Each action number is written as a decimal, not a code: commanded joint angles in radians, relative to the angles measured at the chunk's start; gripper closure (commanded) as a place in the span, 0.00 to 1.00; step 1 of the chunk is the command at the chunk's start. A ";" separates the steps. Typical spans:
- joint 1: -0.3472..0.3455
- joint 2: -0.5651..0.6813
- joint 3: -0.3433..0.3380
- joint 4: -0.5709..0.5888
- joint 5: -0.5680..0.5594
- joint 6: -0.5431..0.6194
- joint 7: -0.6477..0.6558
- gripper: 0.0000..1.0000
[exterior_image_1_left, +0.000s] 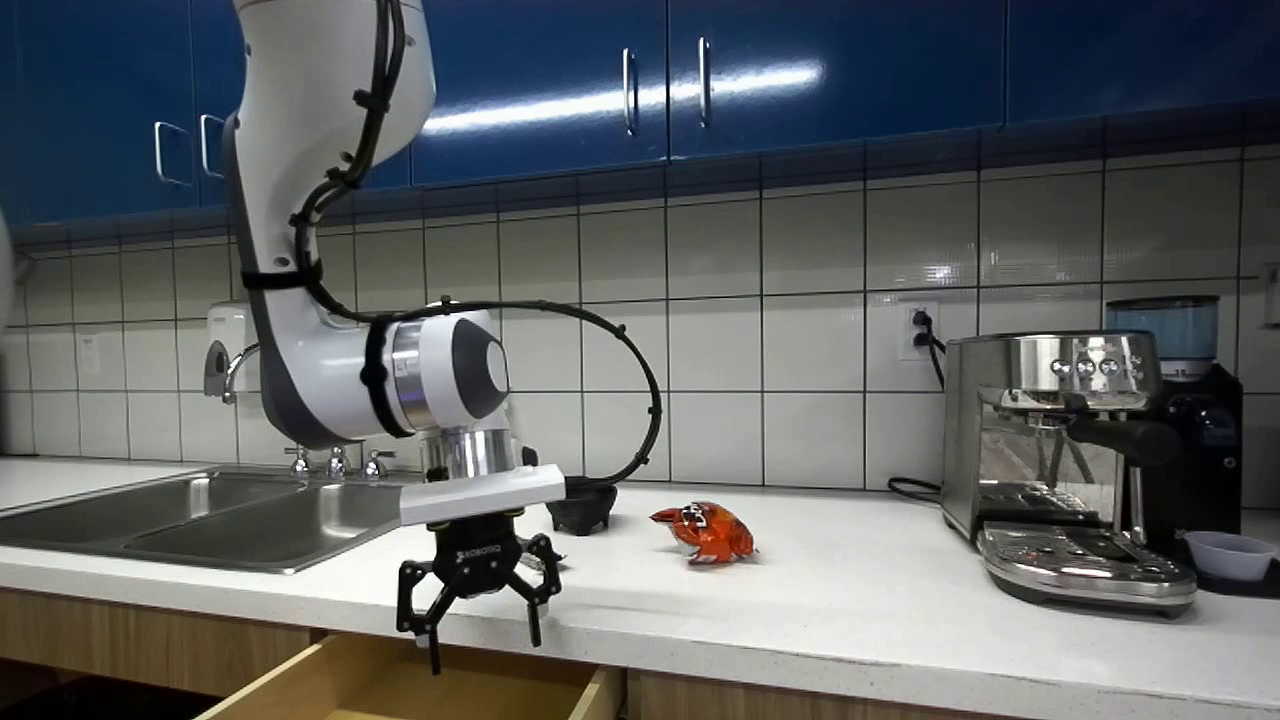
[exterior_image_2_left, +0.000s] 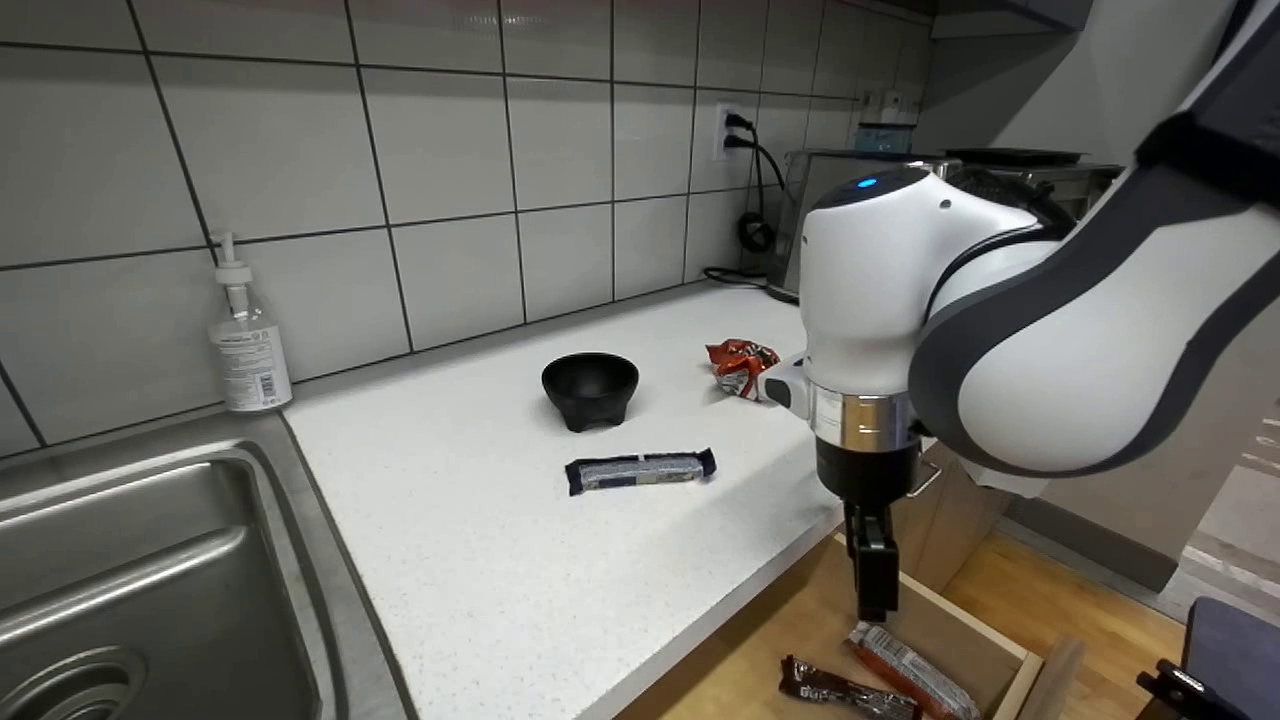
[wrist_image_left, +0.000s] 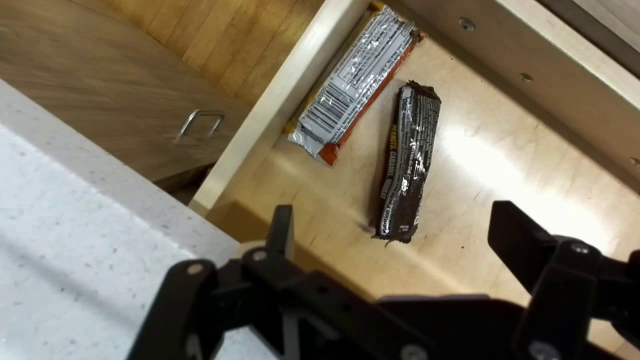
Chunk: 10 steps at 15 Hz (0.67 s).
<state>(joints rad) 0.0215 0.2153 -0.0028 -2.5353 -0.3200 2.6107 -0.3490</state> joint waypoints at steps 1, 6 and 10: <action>-0.015 -0.054 0.013 0.012 0.009 -0.057 -0.047 0.00; -0.011 -0.044 0.013 0.082 -0.001 -0.080 -0.077 0.00; -0.005 -0.013 0.023 0.162 -0.003 -0.094 -0.105 0.00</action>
<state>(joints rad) 0.0215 0.1852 0.0029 -2.4405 -0.3200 2.5652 -0.4165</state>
